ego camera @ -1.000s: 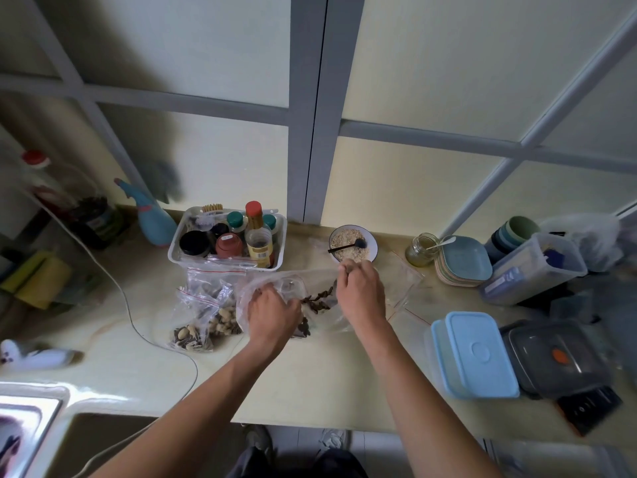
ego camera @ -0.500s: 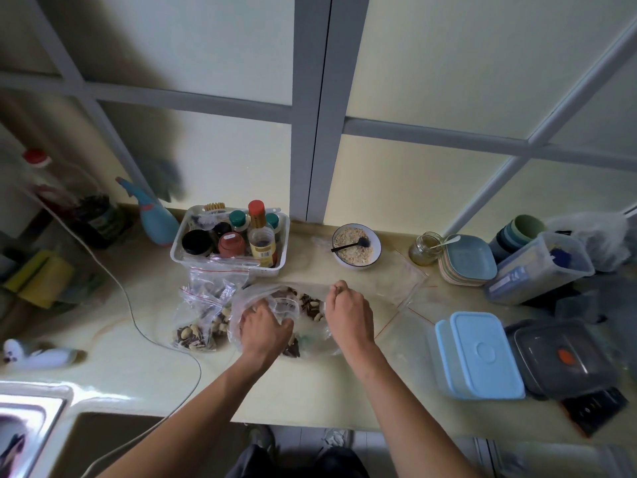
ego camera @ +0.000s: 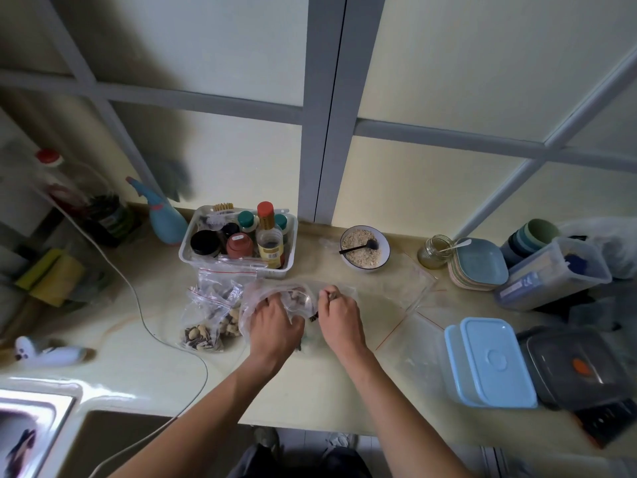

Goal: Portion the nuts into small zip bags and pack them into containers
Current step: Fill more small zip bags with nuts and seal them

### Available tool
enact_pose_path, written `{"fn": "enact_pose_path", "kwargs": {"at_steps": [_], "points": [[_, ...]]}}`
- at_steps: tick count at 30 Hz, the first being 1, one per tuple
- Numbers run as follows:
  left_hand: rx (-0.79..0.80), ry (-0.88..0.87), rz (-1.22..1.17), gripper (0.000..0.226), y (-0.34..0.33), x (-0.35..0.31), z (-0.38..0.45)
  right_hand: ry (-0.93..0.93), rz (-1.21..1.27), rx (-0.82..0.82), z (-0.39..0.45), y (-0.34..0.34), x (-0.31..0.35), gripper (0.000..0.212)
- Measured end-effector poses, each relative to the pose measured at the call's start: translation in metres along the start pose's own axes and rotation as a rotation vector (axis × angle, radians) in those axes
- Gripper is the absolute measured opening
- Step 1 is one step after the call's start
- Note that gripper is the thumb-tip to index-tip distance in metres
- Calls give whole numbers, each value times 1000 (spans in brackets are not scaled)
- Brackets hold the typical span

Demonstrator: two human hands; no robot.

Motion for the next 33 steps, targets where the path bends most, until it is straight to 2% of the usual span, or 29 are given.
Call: {"fn": "enact_pose_path", "kwargs": {"at_steps": [3,8,11,13,14,18,20,24,29,31,33], "points": [[-14,-164,65,47,0,-6,2,-115,156,59,0,-8,-2,36],[0,-435,153,41,8,-26,-5,-454,408,134,-2,-12,-8,34],[101,-461,193,53,-7,-19,-8,-607,528,189,-1,-26,-21,46],[104,-451,254,61,-13,-18,-11,-713,623,192,0,-37,-34,57],[93,-450,254,66,-13,-23,-15,-734,628,198,0,-38,-40,57],[-37,-538,223,76,-8,-45,-28,-726,602,148,1,-17,-54,36],[-12,-557,171,73,-12,-50,-34,-705,643,93,1,-11,-59,29],[71,-475,181,66,-28,-41,-34,-649,642,113,1,-7,-58,31],[181,-100,231,63,-25,-15,-19,-628,795,182,1,-16,-50,31],[198,11,166,51,-20,-3,-11,-606,786,191,2,-14,-47,28],[296,99,124,43,-22,11,-2,-581,754,174,2,-10,-45,22]]}}
Point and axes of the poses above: each hand's wrist, its own z-axis towards the middle knuckle, its own y-axis out of the back of the hand, x = y × z, the point moved 4 cm from there along z, towards the middle knuckle, and after that the axes turned 8 degrees about -z, right-handed, at the moved point
